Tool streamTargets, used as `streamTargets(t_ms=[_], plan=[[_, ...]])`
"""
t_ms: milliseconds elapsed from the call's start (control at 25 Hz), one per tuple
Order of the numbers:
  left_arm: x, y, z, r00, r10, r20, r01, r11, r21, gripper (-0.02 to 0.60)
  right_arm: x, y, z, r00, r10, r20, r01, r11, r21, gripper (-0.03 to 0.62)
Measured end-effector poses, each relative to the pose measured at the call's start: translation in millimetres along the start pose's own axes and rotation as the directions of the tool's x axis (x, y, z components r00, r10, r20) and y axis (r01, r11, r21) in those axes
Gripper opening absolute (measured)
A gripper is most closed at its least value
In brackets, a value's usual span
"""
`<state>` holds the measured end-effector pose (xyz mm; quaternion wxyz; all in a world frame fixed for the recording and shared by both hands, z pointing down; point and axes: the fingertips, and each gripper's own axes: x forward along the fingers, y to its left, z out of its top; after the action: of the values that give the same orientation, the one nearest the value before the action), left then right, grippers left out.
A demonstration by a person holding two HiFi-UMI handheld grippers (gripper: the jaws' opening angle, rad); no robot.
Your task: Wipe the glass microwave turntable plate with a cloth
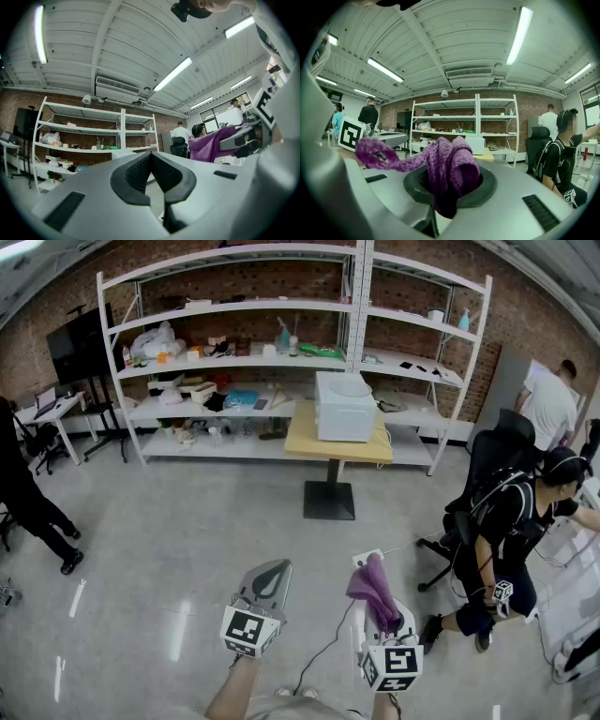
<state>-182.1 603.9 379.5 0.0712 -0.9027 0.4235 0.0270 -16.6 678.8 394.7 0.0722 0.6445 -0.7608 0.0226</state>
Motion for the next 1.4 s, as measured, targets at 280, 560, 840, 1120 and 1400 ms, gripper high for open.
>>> streamTargets(t_ms=[280, 560, 840, 1120, 1400], plan=[[2.3, 1.1, -2.3, 1.000, -0.002, -0.011, 0.002, 1.000, 0.015, 0.002, 4.8, 3.2, -1.4, 1.000, 0.015, -0.002, -0.015, 1.000, 0.015, 0.051], [-6.5, 4.5, -7.2, 0.999, 0.026, -0.022, -0.026, 1.000, -0.007, 0.002, 2.5, -0.5, -5.5, 1.000, 0.015, 0.004, -0.015, 0.998, 0.061, 0.051], [-4.9, -3.4, -10.0, 0.999, 0.040, -0.031, -0.040, 0.999, -0.006, 0.002, 1.8, -14.3, -10.0, 1.000, 0.026, 0.010, -0.027, 0.995, 0.098, 0.051], [2.6, -8.2, -9.8, 0.997, 0.060, -0.044, -0.059, 0.998, 0.010, 0.002, 3.0, -29.9, -19.6, 0.999, 0.038, -0.006, -0.037, 0.992, 0.124, 0.051], [22.9, -15.1, -13.1, 0.995, 0.079, -0.057, -0.080, 0.997, -0.007, 0.002, 14.9, -60.9, -23.2, 0.999, 0.046, -0.014, -0.044, 0.992, 0.119, 0.051]])
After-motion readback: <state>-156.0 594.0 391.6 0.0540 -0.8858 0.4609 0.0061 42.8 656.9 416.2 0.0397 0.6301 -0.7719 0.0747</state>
